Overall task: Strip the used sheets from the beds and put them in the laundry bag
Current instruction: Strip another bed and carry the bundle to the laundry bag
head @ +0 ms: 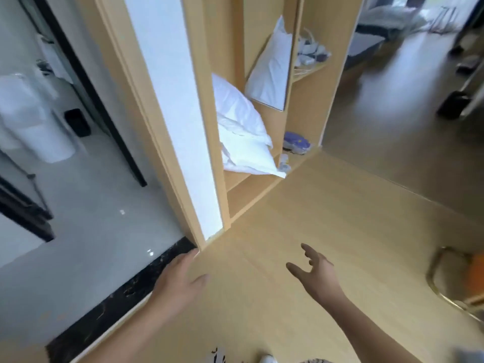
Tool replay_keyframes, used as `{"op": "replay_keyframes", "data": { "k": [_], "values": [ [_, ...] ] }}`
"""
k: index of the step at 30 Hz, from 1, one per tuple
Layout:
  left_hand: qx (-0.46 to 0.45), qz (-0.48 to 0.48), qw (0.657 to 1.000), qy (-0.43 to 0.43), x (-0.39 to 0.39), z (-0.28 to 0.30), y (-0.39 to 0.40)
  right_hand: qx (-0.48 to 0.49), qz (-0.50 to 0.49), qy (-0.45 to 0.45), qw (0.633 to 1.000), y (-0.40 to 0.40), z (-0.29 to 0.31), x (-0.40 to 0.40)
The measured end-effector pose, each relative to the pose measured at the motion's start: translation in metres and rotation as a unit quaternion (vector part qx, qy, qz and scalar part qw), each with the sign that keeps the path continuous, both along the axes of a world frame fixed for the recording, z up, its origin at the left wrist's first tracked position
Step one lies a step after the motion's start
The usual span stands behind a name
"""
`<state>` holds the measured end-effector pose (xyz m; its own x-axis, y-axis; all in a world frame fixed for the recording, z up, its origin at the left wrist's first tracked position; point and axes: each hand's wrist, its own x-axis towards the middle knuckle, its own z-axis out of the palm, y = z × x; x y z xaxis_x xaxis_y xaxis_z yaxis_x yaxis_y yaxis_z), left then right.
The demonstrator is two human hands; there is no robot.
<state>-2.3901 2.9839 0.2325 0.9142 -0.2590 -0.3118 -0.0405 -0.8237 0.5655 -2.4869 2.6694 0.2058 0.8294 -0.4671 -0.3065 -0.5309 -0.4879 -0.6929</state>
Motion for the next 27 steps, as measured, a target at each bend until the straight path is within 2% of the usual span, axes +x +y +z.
{"op": "replay_keyframes", "data": {
  "k": [5, 13, 19, 27],
  "values": [
    [0.007, -0.129, 0.992, 0.016, 0.057, 0.001, -0.159, 0.009, -0.127, 0.019, 0.992, -0.123, 0.003, -0.025],
    [0.008, -0.326, 0.945, 0.02, 0.137, -0.023, -0.412, -0.01, -0.304, 0.058, 0.951, -0.27, -0.008, -0.036],
    [-0.002, -0.411, 0.911, 0.034, 0.227, -0.049, -0.585, -0.025, -0.36, 0.086, 0.929, -0.397, -0.009, 0.042],
    [0.029, -0.452, 0.892, 0.021, 0.361, -0.027, -0.777, -0.041, -0.38, 0.107, 0.918, -0.557, 0.024, 0.156]
  ]
}}
